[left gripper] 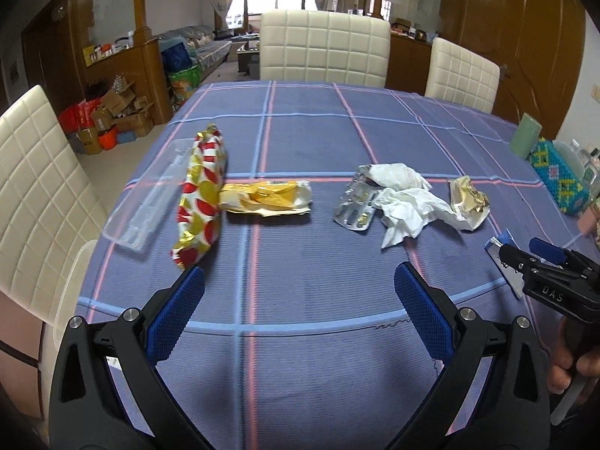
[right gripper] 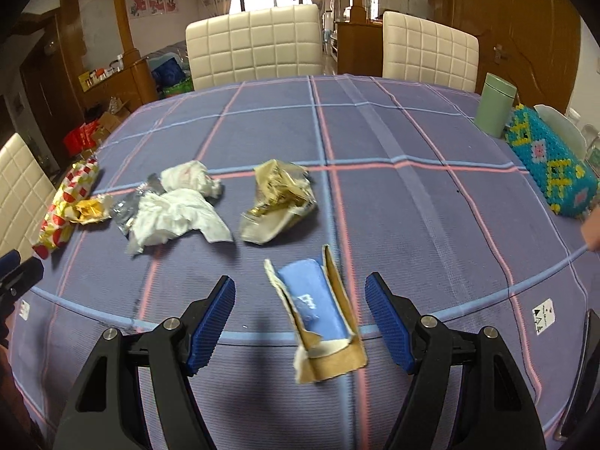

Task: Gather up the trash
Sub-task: 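Return to the table and grasp the blue-and-tan torn box with the right tool, then grasp the red-and-yellow snack wrapper with the left tool while the right tool holds the box, then carry the snack wrapper and torn blue box over the clear bin with both tools, then open the left tool over the bin while the right tool releases the box into it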

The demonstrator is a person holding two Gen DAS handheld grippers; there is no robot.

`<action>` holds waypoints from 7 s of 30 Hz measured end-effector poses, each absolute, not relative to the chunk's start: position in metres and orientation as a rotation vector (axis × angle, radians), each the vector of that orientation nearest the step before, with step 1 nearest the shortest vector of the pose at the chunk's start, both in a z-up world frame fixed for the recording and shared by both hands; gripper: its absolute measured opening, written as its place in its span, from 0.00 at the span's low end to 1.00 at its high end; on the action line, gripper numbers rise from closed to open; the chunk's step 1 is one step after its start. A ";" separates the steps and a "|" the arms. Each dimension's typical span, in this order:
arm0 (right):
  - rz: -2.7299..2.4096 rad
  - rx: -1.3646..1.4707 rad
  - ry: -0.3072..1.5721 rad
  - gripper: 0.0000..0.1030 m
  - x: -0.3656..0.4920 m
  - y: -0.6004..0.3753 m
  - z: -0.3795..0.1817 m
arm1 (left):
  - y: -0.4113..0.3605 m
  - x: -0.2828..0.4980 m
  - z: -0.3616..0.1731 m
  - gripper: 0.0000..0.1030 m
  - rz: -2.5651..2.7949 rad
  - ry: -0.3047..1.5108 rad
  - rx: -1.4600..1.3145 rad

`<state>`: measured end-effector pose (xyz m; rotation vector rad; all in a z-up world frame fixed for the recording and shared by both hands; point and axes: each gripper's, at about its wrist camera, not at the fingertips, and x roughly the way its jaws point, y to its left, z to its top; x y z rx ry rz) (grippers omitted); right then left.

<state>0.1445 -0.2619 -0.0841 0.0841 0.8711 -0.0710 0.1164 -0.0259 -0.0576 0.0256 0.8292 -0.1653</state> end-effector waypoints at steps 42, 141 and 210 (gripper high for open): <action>0.141 -0.067 0.845 0.30 0.198 -0.149 -0.067 | 0.041 0.190 -0.082 0.71 -0.085 0.866 0.037; 0.537 -0.380 0.797 0.30 0.214 0.163 -0.073 | 0.287 0.126 -0.107 0.17 0.220 0.876 -0.235; 0.572 -0.376 0.806 0.62 0.199 0.174 -0.069 | 0.321 0.088 -0.108 0.97 0.352 0.842 -0.332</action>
